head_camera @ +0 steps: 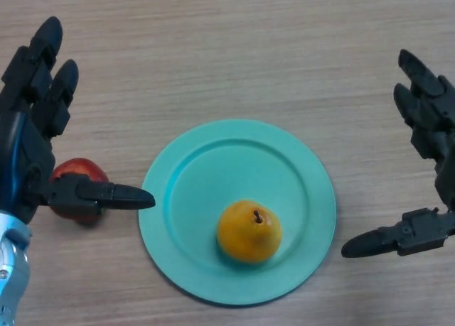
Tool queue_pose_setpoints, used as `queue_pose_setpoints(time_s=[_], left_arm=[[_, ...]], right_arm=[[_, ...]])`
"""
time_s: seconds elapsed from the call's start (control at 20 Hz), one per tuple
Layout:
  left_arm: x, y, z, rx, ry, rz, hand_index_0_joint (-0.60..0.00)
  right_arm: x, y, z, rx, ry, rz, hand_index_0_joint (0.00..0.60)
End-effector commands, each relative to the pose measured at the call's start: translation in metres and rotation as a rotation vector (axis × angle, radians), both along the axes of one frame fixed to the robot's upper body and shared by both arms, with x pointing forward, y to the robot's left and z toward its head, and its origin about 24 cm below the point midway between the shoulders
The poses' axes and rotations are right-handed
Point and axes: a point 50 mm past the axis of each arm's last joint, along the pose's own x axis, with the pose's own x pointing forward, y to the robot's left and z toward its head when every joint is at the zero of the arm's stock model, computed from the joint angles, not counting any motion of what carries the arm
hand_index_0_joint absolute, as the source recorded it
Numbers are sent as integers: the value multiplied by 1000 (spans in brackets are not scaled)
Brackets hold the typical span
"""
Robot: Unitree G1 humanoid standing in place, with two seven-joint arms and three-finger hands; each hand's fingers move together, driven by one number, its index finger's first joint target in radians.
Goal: Pick up the yellow pear and place it on the plate
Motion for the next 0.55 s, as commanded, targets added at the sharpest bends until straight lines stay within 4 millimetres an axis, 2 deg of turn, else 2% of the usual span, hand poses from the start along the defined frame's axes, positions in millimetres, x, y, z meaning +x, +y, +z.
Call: queue_pose_setpoints(time_s=[0.05, 0.3, 0.55], left_arm=[[-12, 7, 33, 29, -204, -3, 0], [-15, 10, 34, 37, -229, 26, 0], [-15, 14, 37, 77, -253, 49, 0]], right_arm=[[-7, -7, 31, 0, -180, -15, 0], [1, -9, 27, -27, -172, -18, 0], [0, -8, 27, -27, -172, -4, 0]])
